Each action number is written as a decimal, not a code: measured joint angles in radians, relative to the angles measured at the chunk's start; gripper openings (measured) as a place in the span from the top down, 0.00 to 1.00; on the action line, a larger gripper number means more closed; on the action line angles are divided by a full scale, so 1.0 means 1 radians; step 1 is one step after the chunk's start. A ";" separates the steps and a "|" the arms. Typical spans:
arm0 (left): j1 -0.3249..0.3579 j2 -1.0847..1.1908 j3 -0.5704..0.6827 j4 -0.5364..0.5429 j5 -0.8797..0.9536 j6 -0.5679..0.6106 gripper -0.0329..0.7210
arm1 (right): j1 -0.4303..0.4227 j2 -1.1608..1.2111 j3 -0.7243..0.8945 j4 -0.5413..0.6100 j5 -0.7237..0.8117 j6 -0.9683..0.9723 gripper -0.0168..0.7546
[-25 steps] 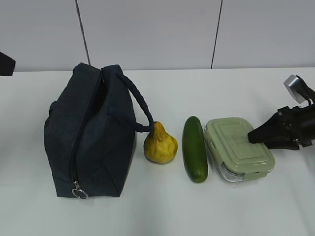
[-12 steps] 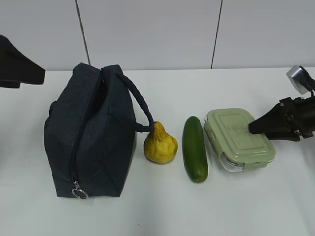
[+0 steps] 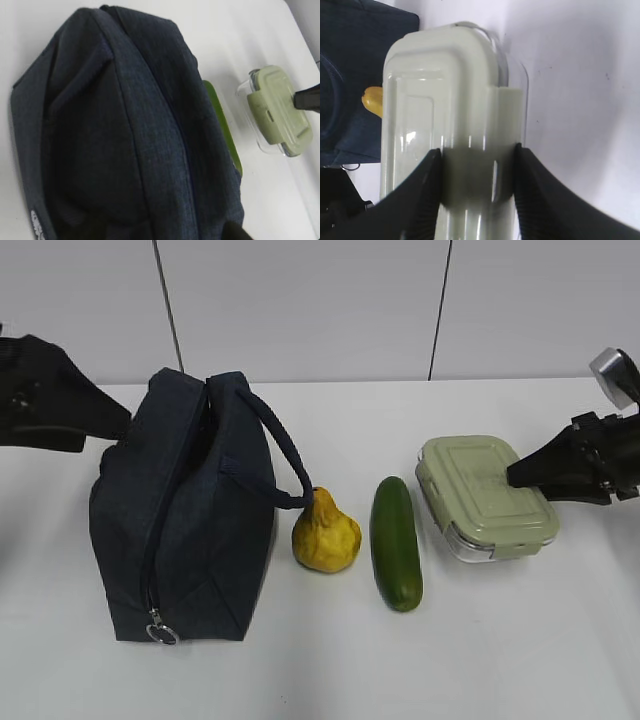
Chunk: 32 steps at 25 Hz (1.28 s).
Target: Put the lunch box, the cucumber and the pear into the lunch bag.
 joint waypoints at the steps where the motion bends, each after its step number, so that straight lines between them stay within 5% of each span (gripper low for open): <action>1: -0.011 0.011 0.000 0.005 -0.002 0.000 0.41 | 0.000 0.000 0.000 0.010 0.000 0.001 0.56; 6: -0.063 0.060 0.000 0.028 -0.038 0.001 0.44 | 0.000 0.000 -0.011 0.024 0.002 0.004 0.56; 20: -0.078 0.098 0.000 0.123 -0.087 -0.034 0.90 | 0.044 -0.018 -0.088 0.079 0.004 0.020 0.56; 32: -0.078 0.070 0.000 0.116 -0.127 -0.035 0.92 | 0.280 -0.038 -0.322 0.084 0.031 0.150 0.56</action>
